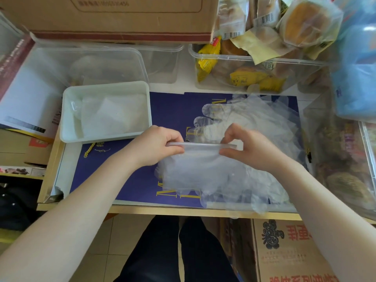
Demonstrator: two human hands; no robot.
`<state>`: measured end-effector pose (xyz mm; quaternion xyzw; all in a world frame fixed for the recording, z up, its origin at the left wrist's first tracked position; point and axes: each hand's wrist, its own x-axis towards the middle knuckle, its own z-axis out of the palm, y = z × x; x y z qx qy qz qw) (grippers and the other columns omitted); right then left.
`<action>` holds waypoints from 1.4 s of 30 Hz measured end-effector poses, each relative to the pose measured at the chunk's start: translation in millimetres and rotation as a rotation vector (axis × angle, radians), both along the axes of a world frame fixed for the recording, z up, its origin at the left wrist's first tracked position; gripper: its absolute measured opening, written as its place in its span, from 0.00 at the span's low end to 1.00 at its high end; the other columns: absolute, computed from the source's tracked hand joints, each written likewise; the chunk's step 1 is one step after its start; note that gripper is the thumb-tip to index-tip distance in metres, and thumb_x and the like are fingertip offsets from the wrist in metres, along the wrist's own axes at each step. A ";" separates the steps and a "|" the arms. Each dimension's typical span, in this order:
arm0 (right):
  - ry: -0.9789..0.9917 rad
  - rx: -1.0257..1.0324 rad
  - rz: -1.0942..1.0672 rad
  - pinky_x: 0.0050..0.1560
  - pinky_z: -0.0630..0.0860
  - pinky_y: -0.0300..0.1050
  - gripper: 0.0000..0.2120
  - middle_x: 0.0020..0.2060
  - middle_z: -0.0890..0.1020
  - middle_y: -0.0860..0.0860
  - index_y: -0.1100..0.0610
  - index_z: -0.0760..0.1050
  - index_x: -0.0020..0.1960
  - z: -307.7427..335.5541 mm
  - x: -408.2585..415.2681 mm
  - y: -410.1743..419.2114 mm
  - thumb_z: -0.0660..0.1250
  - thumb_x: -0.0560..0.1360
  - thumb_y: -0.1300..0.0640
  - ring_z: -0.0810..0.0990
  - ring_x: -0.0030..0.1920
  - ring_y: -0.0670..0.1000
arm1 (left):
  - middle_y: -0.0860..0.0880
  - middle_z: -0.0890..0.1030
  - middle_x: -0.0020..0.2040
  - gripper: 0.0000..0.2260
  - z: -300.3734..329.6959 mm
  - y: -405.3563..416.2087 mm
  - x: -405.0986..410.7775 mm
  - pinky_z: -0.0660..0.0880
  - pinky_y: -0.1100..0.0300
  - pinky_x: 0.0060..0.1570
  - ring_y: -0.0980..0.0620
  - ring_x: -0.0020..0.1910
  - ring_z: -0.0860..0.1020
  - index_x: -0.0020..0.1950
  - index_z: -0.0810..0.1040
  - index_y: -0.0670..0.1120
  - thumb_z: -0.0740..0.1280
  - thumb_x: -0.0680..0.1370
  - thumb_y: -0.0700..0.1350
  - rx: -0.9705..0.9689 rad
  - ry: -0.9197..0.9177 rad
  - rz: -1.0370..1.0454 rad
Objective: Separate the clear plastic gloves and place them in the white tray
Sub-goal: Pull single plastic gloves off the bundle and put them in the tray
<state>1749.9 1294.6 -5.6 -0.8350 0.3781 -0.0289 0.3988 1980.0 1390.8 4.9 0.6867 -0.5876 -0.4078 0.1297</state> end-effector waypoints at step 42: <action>-0.540 0.321 -0.295 0.36 0.63 0.41 0.12 0.31 0.72 0.51 0.54 0.73 0.41 20.4 39.0 33.5 0.60 0.78 0.67 0.66 0.33 0.51 | 0.56 0.81 0.45 0.11 6.7 36.1 -36.4 0.75 0.49 0.52 0.51 0.46 0.79 0.46 0.73 0.65 0.63 0.76 0.46 -0.310 0.603 0.509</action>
